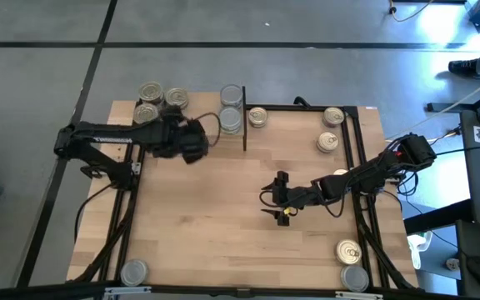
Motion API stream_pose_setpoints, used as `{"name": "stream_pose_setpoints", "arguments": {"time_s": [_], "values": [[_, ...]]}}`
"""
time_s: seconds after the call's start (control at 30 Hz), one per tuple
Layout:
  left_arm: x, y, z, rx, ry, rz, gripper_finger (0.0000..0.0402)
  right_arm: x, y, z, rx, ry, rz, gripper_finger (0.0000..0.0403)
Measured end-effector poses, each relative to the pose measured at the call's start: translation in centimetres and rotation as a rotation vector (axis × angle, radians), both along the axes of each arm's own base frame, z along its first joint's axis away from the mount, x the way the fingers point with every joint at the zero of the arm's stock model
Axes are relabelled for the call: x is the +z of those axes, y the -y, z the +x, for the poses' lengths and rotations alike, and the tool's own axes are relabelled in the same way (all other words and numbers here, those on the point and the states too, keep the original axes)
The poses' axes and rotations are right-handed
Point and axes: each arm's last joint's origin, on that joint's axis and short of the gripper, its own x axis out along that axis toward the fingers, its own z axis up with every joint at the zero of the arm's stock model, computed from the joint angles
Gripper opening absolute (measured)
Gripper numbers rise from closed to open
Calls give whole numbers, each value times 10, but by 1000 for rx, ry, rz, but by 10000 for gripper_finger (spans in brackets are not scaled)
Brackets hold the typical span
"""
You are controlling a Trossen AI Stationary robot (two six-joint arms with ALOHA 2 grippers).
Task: Stack canned seafood by type on shelf
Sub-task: Stack the blue tuna can on top of the blue tuna can on the shelf
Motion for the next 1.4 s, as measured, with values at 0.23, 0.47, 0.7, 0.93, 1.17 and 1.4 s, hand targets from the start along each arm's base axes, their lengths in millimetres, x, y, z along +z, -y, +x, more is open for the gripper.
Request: {"name": "stream_pose_setpoints", "arguments": {"time_s": [0.23, 0.47, 0.7, 0.93, 1.17, 1.4], "values": [[-4, 63, 8, -207, 119, -160, 278, 0, 0, 0, -13, 2, -10, 351], [-6, 110, -1, -286, 192, -340, 278, 0, 2, 0, -42, 10, -52, 351], [-6, 136, -11, -316, 214, -433, 278, 0, 2, 0, -53, 12, -65, 351], [-26, 153, -23, -262, 216, -501, 278, 0, 6, -1, -163, 19, -116, 351], [-74, 164, -35, -188, 253, -543, 278, -1, 29, 2, -317, 15, -177, 351], [-112, 163, -41, -157, 309, -575, 278, -4, 85, 6, -466, -56, -166, 351]]}}
